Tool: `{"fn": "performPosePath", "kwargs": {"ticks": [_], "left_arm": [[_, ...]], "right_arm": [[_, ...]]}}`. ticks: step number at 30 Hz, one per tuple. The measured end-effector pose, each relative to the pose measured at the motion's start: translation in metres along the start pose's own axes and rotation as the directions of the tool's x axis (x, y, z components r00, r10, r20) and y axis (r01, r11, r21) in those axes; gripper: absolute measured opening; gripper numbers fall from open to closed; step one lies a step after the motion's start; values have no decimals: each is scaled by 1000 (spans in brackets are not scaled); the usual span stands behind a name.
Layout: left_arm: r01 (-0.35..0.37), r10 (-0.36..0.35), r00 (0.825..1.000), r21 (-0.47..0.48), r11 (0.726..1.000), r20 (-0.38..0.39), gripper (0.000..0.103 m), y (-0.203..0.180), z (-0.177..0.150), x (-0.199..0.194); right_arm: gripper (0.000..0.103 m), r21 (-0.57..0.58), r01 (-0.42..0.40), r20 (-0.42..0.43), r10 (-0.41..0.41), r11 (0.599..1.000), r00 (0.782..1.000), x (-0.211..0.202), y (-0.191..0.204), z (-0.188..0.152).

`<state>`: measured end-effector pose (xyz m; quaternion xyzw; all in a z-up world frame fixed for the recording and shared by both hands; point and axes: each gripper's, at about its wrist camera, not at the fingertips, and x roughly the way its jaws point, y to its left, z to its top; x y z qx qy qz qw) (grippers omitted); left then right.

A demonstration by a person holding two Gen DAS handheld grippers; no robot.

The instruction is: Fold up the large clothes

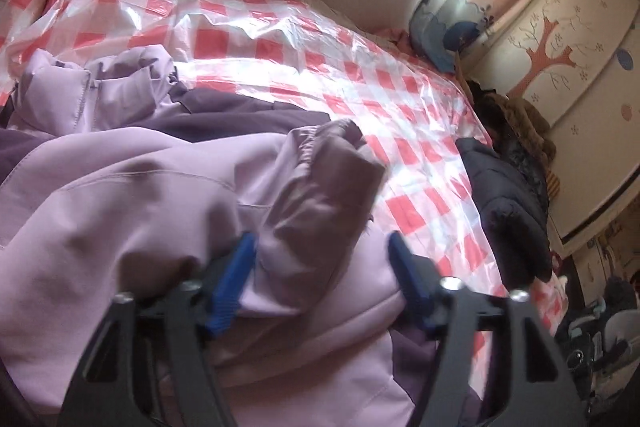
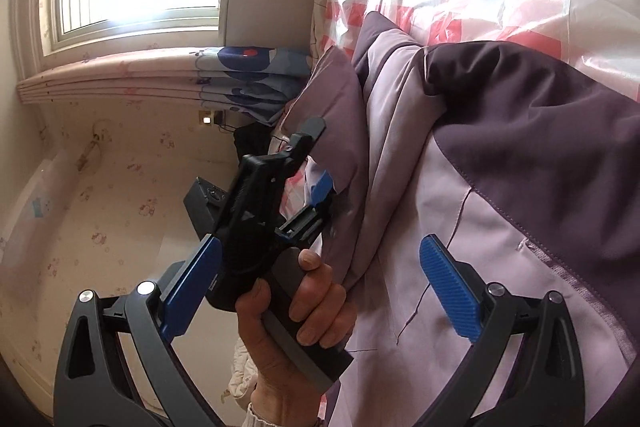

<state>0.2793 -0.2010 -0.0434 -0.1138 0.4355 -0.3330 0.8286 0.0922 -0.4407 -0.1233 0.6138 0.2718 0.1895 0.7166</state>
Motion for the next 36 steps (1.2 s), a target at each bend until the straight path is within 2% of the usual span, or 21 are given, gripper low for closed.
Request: {"fn": "performPosePath", "kwargs": {"ticks": [2, 4, 6, 8, 10, 12, 14, 16, 19, 20, 21, 23, 24, 26, 27, 29, 30, 32, 33, 35, 36], "left_arm": [[-68, 74, 996, 127, 990, -42, 84, -20, -4, -3], [-120, 136, 989, 215, 969, -57, 85, -32, -11, -11], [-182, 190, 982, 220, 958, -17, 85, -33, -19, -34], [-182, 180, 983, 173, 968, 30, 88, -23, -27, -72], [-229, 219, 971, 98, 968, 99, 92, -6, -40, -114], [-299, 294, 939, 3, 954, 181, 95, 16, -60, -160], [-308, 326, 912, -110, 945, 250, 96, 40, -83, -198], [-301, 353, 889, -211, 930, 291, 96, 64, -106, -226], [-363, 446, 837, -287, 886, 317, 96, 94, -130, -245], [-390, 476, 829, -305, 869, 294, 96, 103, -129, -245], [-396, 481, 833, -311, 864, 275, 96, 109, -128, -244], [-376, 463, 841, -314, 872, 280, 96, 117, -128, -248], [-383, 473, 837, -322, 866, 277, 96, 119, -128, -250], [-378, 472, 836, -330, 865, 280, 96, 125, -128, -256], [-375, 473, 835, -338, 863, 282, 96, 128, -129, -260], [-377, 486, 827, -361, 853, 283, 96, 133, -130, -265], [-373, 487, 825, -370, 851, 288, 96, 135, -131, -268], [-380, 502, 817, -389, 839, 283, 96, 139, -132, -271], [-382, 508, 814, -399, 834, 281, 96, 141, -132, -271], [-368, 502, 819, -416, 831, 279, 96, 144, -132, -271], [-363, 500, 821, -425, 829, 276, 96, 146, -133, -271]], "right_arm": [[96, 9, -3, -7, 3, 1000, 1000, 3, -3, 0], [96, 20, -2, -14, 2, 1000, 1000, 6, -6, 0], [96, 28, -16, -17, 17, 999, 1000, 4, -9, -2], [96, 8, -4, -16, 4, 1000, 1000, 6, -5, -3], [96, -32, -25, -11, 25, 999, 1000, 7, 3, -3], [96, -110, -9, -4, 9, 994, 1000, 9, 17, -4], [96, -190, 15, 9, -14, 982, 1000, 13, 32, -5], [96, -230, 34, 19, -31, 973, 999, 22, 43, 0], [96, -313, 144, 46, -136, 939, 990, 52, 64, 20], [96, -339, 197, 56, -189, 920, 980, 64, 70, 28], [96, -355, 252, 68, -245, 900, 967, 78, 73, 37], [96, -349, 335, 64, -334, 875, 940, 105, 69, 54], [95, -330, 380, 59, -383, 864, 922, 117, 63, 62], [57, -330, 400, 31, -414, 855, 910, 135, 56, 70], [25, -349, 420, 34, -436, 838, 899, 142, 60, 72], [23, -412, 389, 44, -409, 824, 912, 151, 82, 73], [21, -469, 359, 59, -377, 807, 924, 153, 105, 71], [21, -575, 259, 89, -255, 776, 963, 147, 154, 66], [21, -616, 232, 115, -205, 753, 972, 140, 176, 64], [21, -649, 187, 144, -122, 738, 982, 127, 198, 65], [21, -648, 194, 158, -120, 736, 980, 123, 197, 70]]}}
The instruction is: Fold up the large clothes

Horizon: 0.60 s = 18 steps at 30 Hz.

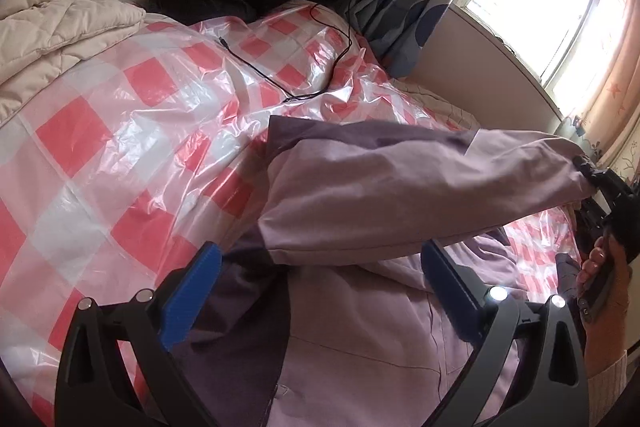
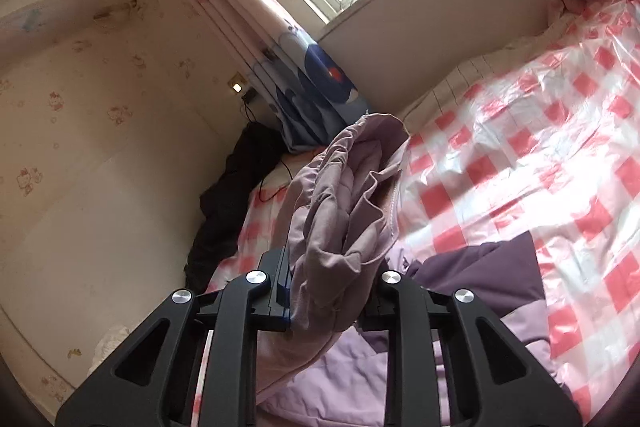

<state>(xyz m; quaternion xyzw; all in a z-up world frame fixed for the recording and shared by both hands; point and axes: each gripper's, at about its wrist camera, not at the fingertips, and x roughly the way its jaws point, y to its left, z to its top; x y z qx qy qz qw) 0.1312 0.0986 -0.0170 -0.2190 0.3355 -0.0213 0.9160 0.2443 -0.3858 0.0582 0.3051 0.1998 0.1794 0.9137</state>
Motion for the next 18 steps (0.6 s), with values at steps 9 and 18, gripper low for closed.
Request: {"fn": "performPosePath", "kwargs": {"ticks": [9, 18], "left_arm": [[-45, 45, 995, -2, 999, -88, 96, -2, -10, 24], [-66, 62, 994, -44, 997, -94, 96, 7, -9, 25]], "right_arm": [[38, 237, 261, -332, -174, 936, 927, 27, -158, -80], [73, -83, 266, -110, -274, 960, 955, 19, -53, -26]]}}
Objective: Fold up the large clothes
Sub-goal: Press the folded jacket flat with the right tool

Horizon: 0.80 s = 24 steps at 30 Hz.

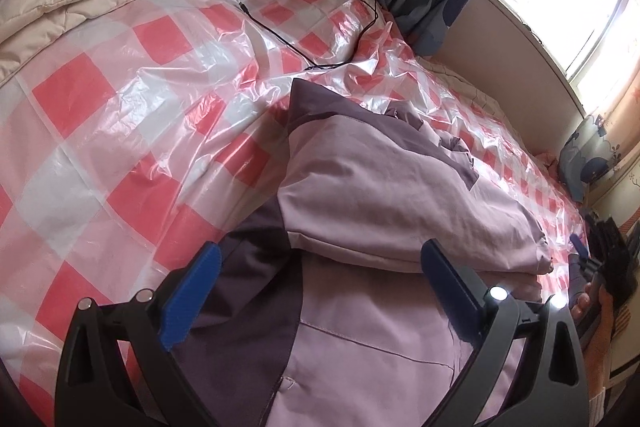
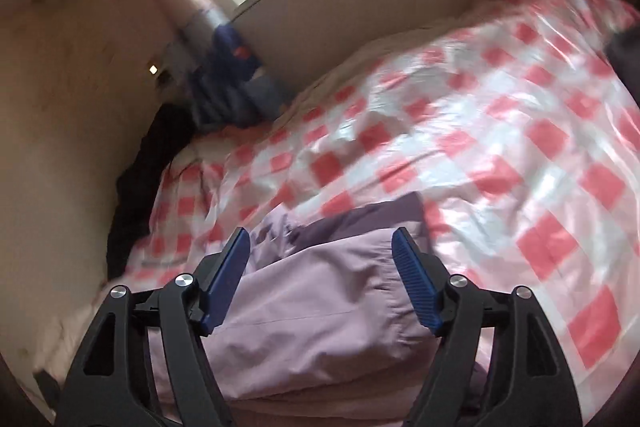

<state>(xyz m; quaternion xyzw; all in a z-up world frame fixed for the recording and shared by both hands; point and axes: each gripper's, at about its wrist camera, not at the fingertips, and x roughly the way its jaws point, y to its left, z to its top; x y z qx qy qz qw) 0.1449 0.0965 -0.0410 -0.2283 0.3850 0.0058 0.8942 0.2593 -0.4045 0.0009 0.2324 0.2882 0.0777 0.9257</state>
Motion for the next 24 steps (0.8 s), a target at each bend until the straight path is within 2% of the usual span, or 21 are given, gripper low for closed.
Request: {"fn": "performPosePath", "kwargs": {"ticks": [2, 4, 5, 6, 7, 8, 10, 12, 13, 14, 15, 17, 18, 20, 21, 22, 23, 24], "left_arm": [[-6, 6, 1000, 4, 1000, -9, 96, -2, -1, 2], [-12, 12, 1000, 14, 1000, -15, 96, -2, -1, 4], [-13, 13, 1000, 16, 1000, -16, 96, -2, -1, 4], [-15, 15, 1000, 15, 1000, -18, 96, -1, 0, 4], [-18, 18, 1000, 10, 1000, -22, 96, 1, 0, 5], [-19, 19, 1000, 4, 1000, -25, 96, 3, 1, 4], [-19, 19, 1000, -5, 1000, -25, 96, 9, 2, 2], [-29, 28, 999, -24, 999, -22, 96, 15, 4, 1], [-28, 27, 999, -35, 999, -23, 96, 18, 4, 0], [-25, 24, 999, -46, 999, -25, 96, 20, 5, 0], [-26, 24, 999, -59, 998, -26, 96, 22, 5, 0], [-30, 28, 999, -80, 996, -25, 96, 26, 6, -2], [-29, 27, 999, -82, 996, -25, 96, 27, 6, -3], [-33, 31, 999, -69, 997, -27, 96, 27, 7, -3], [-36, 34, 999, -60, 998, -29, 96, 28, 7, -3], [-39, 38, 999, -54, 998, -32, 96, 29, 7, -3], [-45, 44, 998, -53, 998, -35, 96, 32, 7, -3], [-50, 47, 998, -59, 997, -37, 96, 35, 8, -4]], "right_arm": [[74, -177, 25, -108, -44, 984, 993, 39, 42, -8], [74, -243, 113, -197, -163, 963, 967, 86, 43, -25], [74, -240, 184, -262, -246, 953, 933, 112, 24, -37], [74, -218, 196, -347, -264, 956, 900, 132, -1, -54], [73, -205, 207, -376, -272, 957, 886, 141, -14, -63], [73, -194, 225, -350, -281, 955, 893, 135, -18, -65], [73, -177, 256, -263, -296, 950, 918, 114, 3, -58], [74, -238, 169, -192, -217, 957, 957, 92, 48, -58], [78, -284, 121, -179, -176, 951, 968, 89, 76, -60], [81, -332, 72, -183, -139, 941, 973, 89, 103, -65], [88, -381, 25, -202, -109, 924, 973, 95, 130, -72], [90, -451, -22, -253, -105, 892, 962, 119, 170, -95], [90, -489, -13, -291, -148, 872, 945, 137, 182, -113], [92, -592, 32, -370, -307, 805, 877, 183, 186, -156], [92, -599, 29, -387, -321, 800, 865, 192, 179, -167], [92, -569, 19, -407, -301, 822, 862, 194, 173, -163], [92, -520, 1, -427, -261, 854, 865, 187, 170, -152], [91, -483, -14, -420, -217, 876, 881, 174, 165, -141]]}}
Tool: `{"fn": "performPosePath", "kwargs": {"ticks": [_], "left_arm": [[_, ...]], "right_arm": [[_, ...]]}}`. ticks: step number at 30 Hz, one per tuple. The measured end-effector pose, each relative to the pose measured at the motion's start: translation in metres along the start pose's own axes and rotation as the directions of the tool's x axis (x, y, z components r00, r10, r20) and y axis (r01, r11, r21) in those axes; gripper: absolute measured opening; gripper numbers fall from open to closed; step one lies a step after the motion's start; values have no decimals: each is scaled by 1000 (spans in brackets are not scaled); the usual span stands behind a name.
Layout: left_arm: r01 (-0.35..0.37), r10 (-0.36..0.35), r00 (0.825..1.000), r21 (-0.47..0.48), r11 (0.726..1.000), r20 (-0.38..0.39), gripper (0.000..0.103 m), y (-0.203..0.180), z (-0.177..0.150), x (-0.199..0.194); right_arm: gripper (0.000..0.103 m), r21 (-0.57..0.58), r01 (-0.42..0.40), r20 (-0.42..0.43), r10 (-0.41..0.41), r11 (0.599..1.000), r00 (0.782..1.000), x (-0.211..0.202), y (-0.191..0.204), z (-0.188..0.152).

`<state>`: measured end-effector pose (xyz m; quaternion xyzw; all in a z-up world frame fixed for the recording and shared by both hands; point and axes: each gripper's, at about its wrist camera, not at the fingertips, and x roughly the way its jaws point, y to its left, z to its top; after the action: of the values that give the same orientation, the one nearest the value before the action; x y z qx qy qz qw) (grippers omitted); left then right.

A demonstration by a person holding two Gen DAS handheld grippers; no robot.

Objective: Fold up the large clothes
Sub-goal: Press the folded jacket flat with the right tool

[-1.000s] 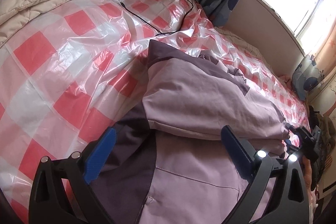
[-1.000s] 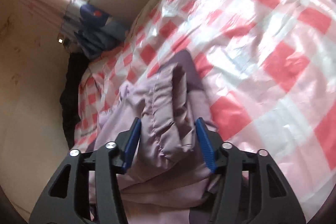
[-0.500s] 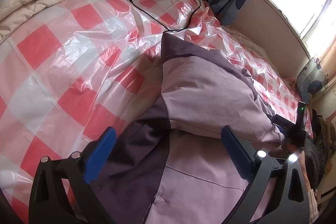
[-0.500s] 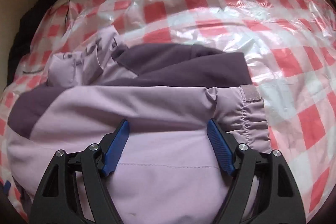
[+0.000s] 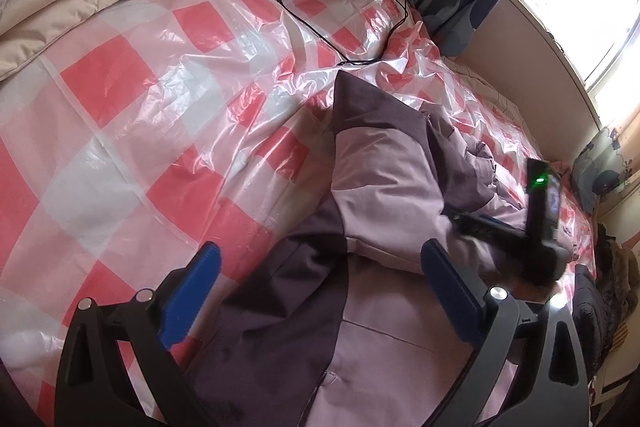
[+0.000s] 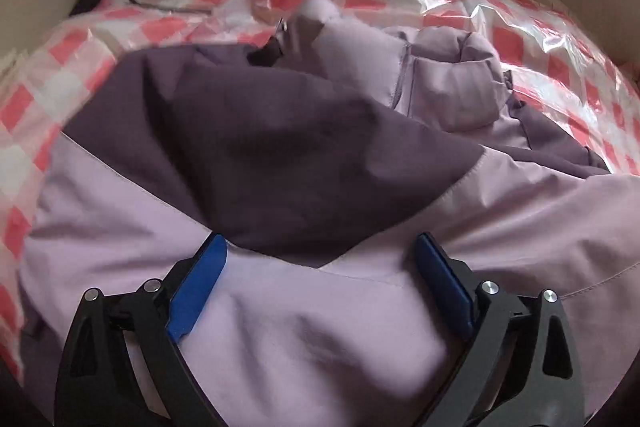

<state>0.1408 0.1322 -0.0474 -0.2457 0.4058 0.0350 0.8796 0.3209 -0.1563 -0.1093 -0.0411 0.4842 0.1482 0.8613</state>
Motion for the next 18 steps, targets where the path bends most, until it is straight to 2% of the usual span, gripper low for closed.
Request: {"fn": "performPosePath", "kwargs": {"ticks": [1, 4, 6, 8, 10, 11, 12, 13, 15, 18], "left_arm": [[-1, 1, 1000, -9, 1000, 0, 96, 4, 1, -1], [-9, 9, 1000, -35, 999, 1, 96, 13, 4, -2], [-7, 8, 1000, -55, 998, 5, 96, 15, 4, -4], [-5, 5, 1000, -51, 999, 9, 96, 12, 4, -4], [-13, 13, 1000, -17, 1000, 11, 96, 3, 1, -3], [-20, 20, 1000, 9, 1000, 10, 96, -3, 0, -1], [-26, 25, 1000, 41, 999, 8, 96, -9, -2, 2], [-32, 31, 999, 74, 997, 8, 96, -15, -3, 4], [-60, 60, 998, 133, 989, 4, 96, -24, -7, 10], [-58, 62, 998, 169, 984, -17, 96, -32, -12, 13]], "right_arm": [[91, 13, 2, 52, -3, 1000, 999, -20, -9, -1], [91, 77, 91, 180, -104, 993, 978, -75, -50, -13], [92, 192, 149, 202, -188, 970, 961, -93, -97, -28], [92, 317, 184, 155, -242, 931, 958, -89, -145, -46], [92, 340, 162, 33, -184, 926, 982, -55, -176, -62], [92, 311, 167, 13, -180, 936, 984, -49, -176, -65], [92, 290, 157, 34, -174, 944, 984, -55, -172, -65], [92, 288, 96, 61, -119, 953, 991, -68, -171, -63], [92, 290, -86, 137, 47, 953, 989, -105, -172, -66], [92, 262, -122, 162, 81, 957, 983, -174, -171, -96]]}}
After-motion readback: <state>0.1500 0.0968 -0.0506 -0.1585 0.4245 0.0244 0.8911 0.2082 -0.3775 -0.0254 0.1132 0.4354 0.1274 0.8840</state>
